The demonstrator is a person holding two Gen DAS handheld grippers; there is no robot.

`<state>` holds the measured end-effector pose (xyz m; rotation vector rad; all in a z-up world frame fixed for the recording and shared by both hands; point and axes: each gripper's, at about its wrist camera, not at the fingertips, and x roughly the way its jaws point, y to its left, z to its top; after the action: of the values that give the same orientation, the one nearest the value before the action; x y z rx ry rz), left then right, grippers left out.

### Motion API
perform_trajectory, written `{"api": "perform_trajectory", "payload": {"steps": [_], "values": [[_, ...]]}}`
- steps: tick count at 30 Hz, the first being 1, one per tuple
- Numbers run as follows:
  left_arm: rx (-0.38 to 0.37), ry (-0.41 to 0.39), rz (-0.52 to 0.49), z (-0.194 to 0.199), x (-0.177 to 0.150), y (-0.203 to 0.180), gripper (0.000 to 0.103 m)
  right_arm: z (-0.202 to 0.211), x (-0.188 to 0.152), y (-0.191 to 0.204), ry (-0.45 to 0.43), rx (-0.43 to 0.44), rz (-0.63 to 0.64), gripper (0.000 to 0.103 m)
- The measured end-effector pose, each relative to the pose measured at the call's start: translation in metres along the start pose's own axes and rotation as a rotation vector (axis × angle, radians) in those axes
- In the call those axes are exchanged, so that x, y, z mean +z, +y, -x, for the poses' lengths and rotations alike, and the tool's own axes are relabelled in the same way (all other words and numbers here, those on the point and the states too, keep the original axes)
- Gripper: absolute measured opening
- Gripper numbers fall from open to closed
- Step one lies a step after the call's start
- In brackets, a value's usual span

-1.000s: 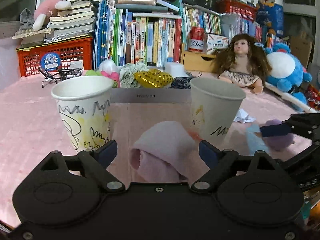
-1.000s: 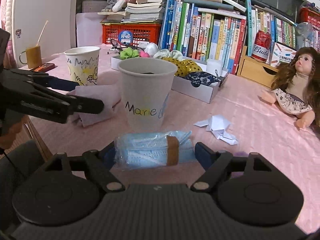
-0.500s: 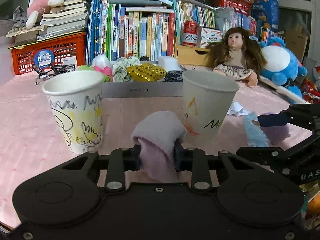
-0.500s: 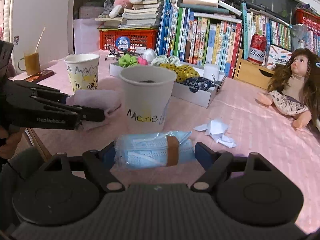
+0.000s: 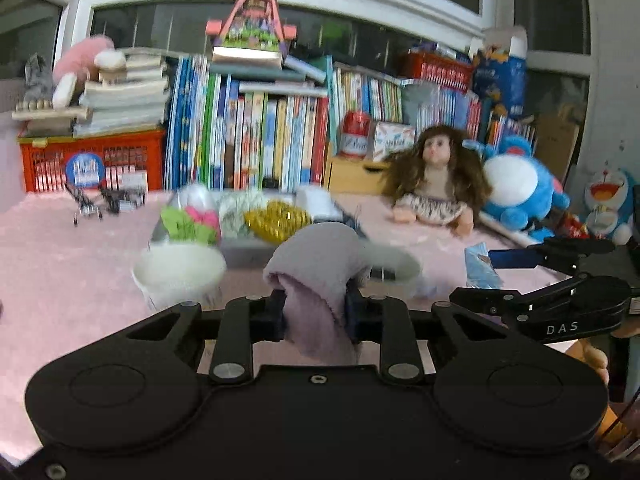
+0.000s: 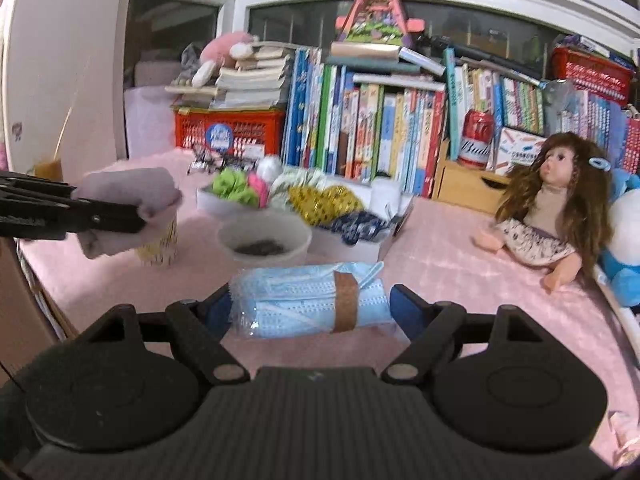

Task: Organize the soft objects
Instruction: 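Carry pink cloth with left tool while right tool carries blue packet over tray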

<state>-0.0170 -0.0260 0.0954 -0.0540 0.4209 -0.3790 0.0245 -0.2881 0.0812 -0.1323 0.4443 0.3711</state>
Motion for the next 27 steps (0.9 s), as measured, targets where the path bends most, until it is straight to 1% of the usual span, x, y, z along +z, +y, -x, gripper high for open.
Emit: {"api": "perform_trajectory", "payload": {"steps": [3,6,10,14,19,24,27], "values": [[-0.017,-0.005,0.018,0.004,0.022,0.009,0.025,0.003,0.015,-0.005,-0.021,-0.010,-0.018,0.085],[-0.019,0.002,0.043,0.000,0.046,0.022,0.025,0.002,0.034,-0.011,-0.039,-0.022,-0.035,0.085],[-0.008,0.019,0.060,-0.010,0.079,0.039,0.025,-0.008,0.058,-0.017,-0.030,-0.029,-0.080,0.085],[-0.015,0.083,0.082,-0.029,0.108,0.056,0.025,-0.031,0.082,-0.026,0.033,-0.018,-0.140,0.085],[-0.018,0.213,0.102,-0.074,0.134,0.069,0.025,-0.072,0.106,-0.040,0.143,-0.015,-0.205,0.085],[-0.020,0.327,0.136,-0.121,0.151,0.081,0.025,-0.118,0.119,-0.050,0.267,-0.020,-0.255,0.085],[-0.003,0.395,0.167,-0.152,0.155,0.088,0.025,-0.142,0.122,-0.051,0.331,-0.032,-0.257,0.085]]}}
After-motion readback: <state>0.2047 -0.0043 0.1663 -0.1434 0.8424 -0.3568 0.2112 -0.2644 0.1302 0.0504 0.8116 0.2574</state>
